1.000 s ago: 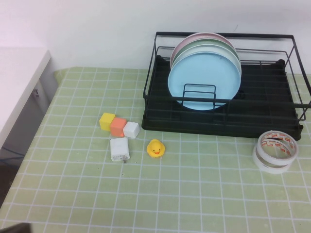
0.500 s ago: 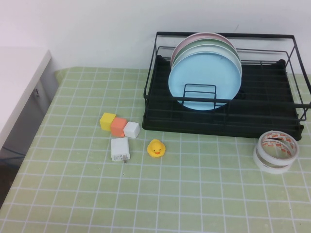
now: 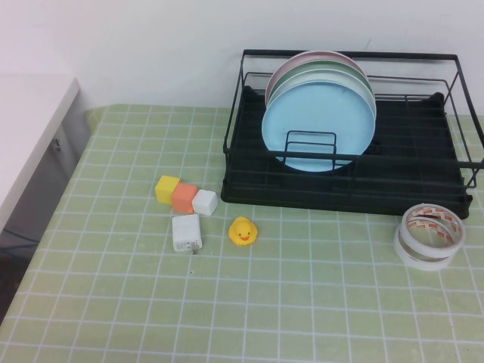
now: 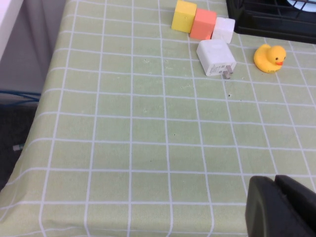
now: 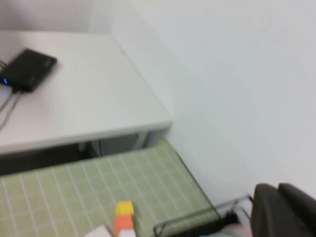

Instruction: Place plate on rack

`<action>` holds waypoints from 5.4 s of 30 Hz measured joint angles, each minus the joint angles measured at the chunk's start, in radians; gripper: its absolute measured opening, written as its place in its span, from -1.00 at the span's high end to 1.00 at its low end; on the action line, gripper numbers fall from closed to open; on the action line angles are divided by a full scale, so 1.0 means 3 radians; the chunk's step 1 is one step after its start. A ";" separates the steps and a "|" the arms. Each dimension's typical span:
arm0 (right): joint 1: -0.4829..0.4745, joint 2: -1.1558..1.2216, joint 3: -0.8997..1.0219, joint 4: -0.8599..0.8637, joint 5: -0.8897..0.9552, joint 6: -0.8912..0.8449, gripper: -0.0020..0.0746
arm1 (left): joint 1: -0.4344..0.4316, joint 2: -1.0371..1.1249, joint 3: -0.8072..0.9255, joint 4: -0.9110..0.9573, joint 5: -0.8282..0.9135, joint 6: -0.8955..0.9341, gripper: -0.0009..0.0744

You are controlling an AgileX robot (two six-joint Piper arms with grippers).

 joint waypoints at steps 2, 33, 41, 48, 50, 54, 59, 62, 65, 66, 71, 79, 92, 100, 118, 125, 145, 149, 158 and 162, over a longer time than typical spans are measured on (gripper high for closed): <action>0.0000 -0.0300 0.0303 -0.0074 0.0000 0.0000 0.92 | 0.0000 0.0000 0.0000 0.0000 0.0000 0.0000 0.98; 0.0000 -0.4244 0.5641 -0.0653 -0.0979 0.0322 0.92 | 0.0000 0.0000 0.0000 0.0005 0.0015 0.0000 0.98; 0.0000 -0.4301 0.6922 -0.0684 -0.3105 0.0152 0.92 | 0.0000 0.0000 0.0000 0.0005 0.0015 0.0000 0.98; -0.0114 -0.4567 0.7671 -0.0648 -0.4250 0.0180 0.92 | 0.0000 0.0000 0.0000 0.0005 0.0015 0.0000 0.98; -0.0329 -0.4768 0.7770 -0.0648 -0.4147 0.0250 0.92 | 0.0000 0.0000 0.0000 0.0005 0.0015 0.0000 0.98; -0.0980 -0.5116 0.7797 -0.0871 -0.3708 0.0500 0.92 | 0.0000 0.0000 0.0000 0.0005 0.0015 0.0000 0.98; -0.1645 -0.5313 0.7820 -0.1601 -0.3337 0.1199 0.92 | 0.0000 0.0000 0.0000 0.0005 0.0015 0.0000 0.98; -0.1730 -0.5327 0.7913 -0.1918 -0.3267 0.1559 0.92 | 0.0000 0.0000 0.0000 0.0005 0.0015 0.0000 0.98; -0.1653 -0.5327 0.8024 -0.2048 -0.3267 0.1778 0.92 | 0.0000 0.0000 0.0000 0.0005 0.0015 0.0000 0.98; -0.1597 -0.5327 0.8052 -0.2073 -0.3267 0.1833 0.92 | 0.0000 0.0000 0.0000 0.0005 0.0015 0.0000 0.98; -0.1283 -0.5327 0.8059 -0.2190 -0.3267 0.2029 0.92 | 0.0000 0.0000 0.0000 0.0005 0.0015 0.0000 0.98; -0.1000 -0.5327 0.8053 -0.2267 -0.3071 0.2222 0.92 | 0.0000 0.0000 0.0000 0.0005 0.0015 0.0000 0.98; -0.1091 -0.5327 0.8040 -0.2272 -0.2989 0.2280 0.92 | 0.0000 0.0000 0.0000 0.0005 0.0015 0.0000 0.98; -0.1098 -0.5327 0.8040 -0.2272 -0.2989 0.2280 0.92 | 0.0000 0.0000 0.0000 0.0005 0.0015 0.0000 0.98; -0.1098 -0.5327 0.8038 -0.2272 -0.2976 0.2280 0.92 | 0.0003 -0.0099 0.0301 0.0015 -0.0407 0.0000 0.98; -0.1098 -0.5327 0.8038 -0.2274 -0.2970 0.2280 0.92 | 0.0255 -0.0657 0.1058 -0.0065 -0.1389 0.0000 0.98; -0.1098 -0.5327 0.8033 -0.2274 -0.2968 0.2280 0.92 | 0.1024 -0.0873 0.1357 -0.0419 -0.1390 0.0606 0.98; -0.1098 -0.5327 0.8033 -0.2274 -0.2968 0.2280 0.92 | 0.1024 -0.0873 0.1357 -0.0419 -0.1384 0.0611 0.98; -0.1098 -0.5327 0.8033 -0.2274 -0.2968 0.2280 0.92 | 0.1024 -0.0873 0.1357 -0.0419 -0.1384 0.0611 0.98; -0.1098 -0.5327 0.8033 -0.2274 -0.2968 0.2280 0.92 | 0.1024 -0.0873 0.1357 -0.0419 -0.1384 0.0611 0.98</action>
